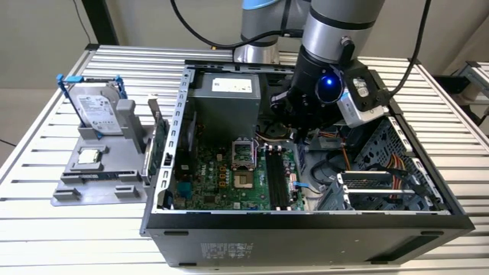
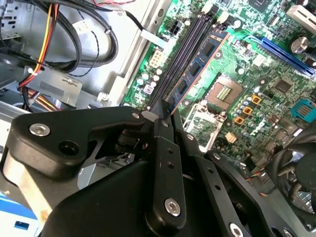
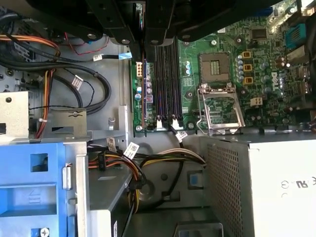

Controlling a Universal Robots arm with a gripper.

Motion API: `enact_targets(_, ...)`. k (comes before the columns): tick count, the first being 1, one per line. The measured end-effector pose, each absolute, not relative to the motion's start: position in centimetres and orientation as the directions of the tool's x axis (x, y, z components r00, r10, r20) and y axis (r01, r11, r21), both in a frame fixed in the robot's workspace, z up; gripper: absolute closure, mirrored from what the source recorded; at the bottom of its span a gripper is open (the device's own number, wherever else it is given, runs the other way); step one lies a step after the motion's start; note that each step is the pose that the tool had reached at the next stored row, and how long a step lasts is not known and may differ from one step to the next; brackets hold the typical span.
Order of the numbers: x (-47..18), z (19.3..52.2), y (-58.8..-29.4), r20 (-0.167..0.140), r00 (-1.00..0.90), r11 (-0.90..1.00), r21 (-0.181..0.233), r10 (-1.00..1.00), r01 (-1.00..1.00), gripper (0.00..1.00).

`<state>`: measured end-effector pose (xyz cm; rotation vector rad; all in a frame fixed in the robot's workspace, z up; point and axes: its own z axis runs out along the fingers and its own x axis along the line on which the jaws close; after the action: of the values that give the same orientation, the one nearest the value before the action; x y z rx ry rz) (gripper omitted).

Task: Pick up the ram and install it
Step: 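Insert the ram into the slot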

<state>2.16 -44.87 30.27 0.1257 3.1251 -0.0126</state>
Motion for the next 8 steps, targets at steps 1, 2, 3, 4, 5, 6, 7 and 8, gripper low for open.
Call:
enact_targets(1,2.16,30.23,-44.87,-0.014,-0.997,0.997,-0.007,0.080,0.080,1.00)
enact_targets(2,2.16,30.15,-44.87,-0.014,-0.997,0.997,-0.007,0.080,0.080,1.00)
enact_targets(3,2.16,30.09,-44.88,-0.014,-0.997,0.997,-0.007,0.080,0.080,1.00)
enact_targets(4,2.16,30.02,-44.89,-0.014,-0.997,0.997,-0.007,0.080,0.080,1.00)
enact_targets(5,2.15,29.96,-44.89,-0.014,-0.997,0.997,-0.007,0.080,0.080,1.00)
enact_targets(6,2.15,29.85,-44.90,-0.014,-0.997,0.997,-0.007,0.079,0.079,1.00)
enact_targets(7,2.16,29.68,-44.90,-0.014,-0.997,0.997,-0.007,0.078,0.078,1.00)
enact_targets(8,2.15,29.49,-44.90,-0.014,-0.997,0.997,-0.007,0.078,0.078,1.00)
